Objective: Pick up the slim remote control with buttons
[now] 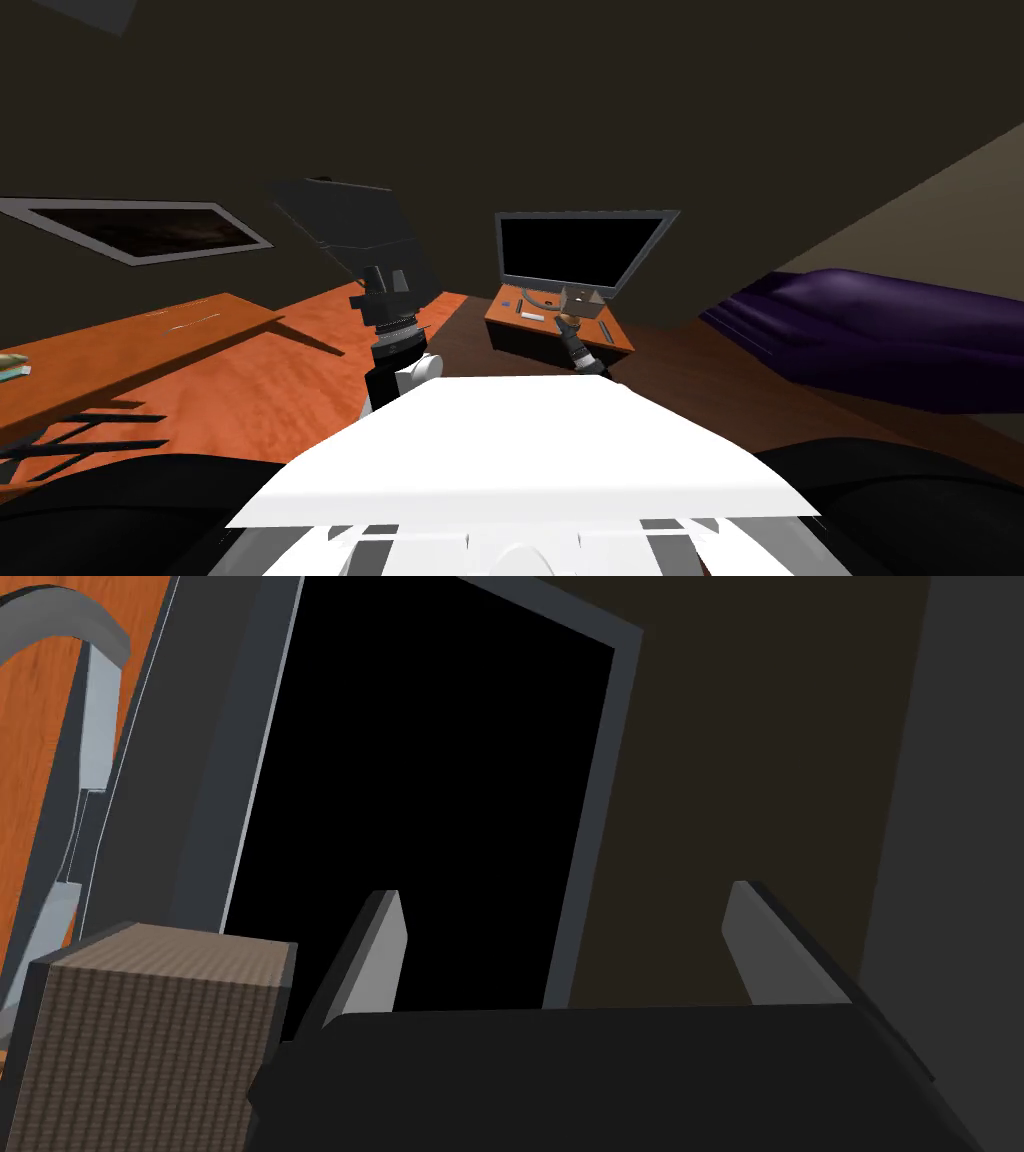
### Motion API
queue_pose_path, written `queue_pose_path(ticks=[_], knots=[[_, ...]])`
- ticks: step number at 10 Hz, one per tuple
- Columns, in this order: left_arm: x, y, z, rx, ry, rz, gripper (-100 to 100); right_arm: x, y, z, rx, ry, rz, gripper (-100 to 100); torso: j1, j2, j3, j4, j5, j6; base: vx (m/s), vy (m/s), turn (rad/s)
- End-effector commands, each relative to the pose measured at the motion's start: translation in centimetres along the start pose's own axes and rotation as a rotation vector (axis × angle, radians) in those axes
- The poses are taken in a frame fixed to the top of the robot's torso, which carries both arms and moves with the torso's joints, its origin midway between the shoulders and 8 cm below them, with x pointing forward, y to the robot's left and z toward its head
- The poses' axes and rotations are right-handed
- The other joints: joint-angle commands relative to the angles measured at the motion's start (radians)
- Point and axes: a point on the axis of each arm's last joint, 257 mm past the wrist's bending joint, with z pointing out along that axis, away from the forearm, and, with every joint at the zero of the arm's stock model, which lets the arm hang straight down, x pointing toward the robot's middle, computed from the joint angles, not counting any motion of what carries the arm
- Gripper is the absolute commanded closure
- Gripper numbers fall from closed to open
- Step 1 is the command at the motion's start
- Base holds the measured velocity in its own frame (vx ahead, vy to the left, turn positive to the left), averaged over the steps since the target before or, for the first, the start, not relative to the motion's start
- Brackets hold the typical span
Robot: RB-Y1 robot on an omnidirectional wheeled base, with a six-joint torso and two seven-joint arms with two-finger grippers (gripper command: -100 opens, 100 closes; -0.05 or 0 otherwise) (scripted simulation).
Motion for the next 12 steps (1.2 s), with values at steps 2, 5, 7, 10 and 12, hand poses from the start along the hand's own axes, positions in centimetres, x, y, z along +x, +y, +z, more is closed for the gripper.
queue_pose_path(ticks=[2, 5, 7, 10, 12], knots=[[0.0, 0.0, 0.0, 0.0, 0.0, 0.0, 0, 2.6, -3.1, -2.1, 0.077, 0.088, -0.016, -100, 0.001, 0.0, 0.0, 0.0, 0.0, 0.0, -0.051, 0.031, 0.39], [0.0, 0.0, 0.0, 0.0, 0.0, 0.0, 0, 5.7, -7.0, -6.0, 0.181, 0.205, -0.037, -100, 0.0, -0.002, -0.001, 0.0, 0.0, 0.001, -0.024, 0.031, 0.366], [0.0, 0.0, 0.0, 0.0, 0.0, 0.0, 0, 7.2, -9.2, -8.5, 0.243, 0.265, -0.049, -100, -0.001, -0.003, -0.002, -0.001, 0.0, 0.001, -0.007, 0.021, 0.328], [0.0, 0.0, 0.0, 0.0, 0.0, 0.0, 0, 8.5, -11.9, -11.8, 0.323, 0.33, -0.063, -100, -0.001, -0.004, -0.002, -0.001, 0.0, 0.001, 0.006, 0.013, 0.346], [0.0, 0.0, 0.0, 0.0, 0.0, 0.0, 0, 9.5, -14.1, -15.0, 0.392, 0.391, -0.078, -100, -0.002, -0.005, -0.003, -0.001, 0.0, 0.001, 0.025, 0.004, 0.353]])
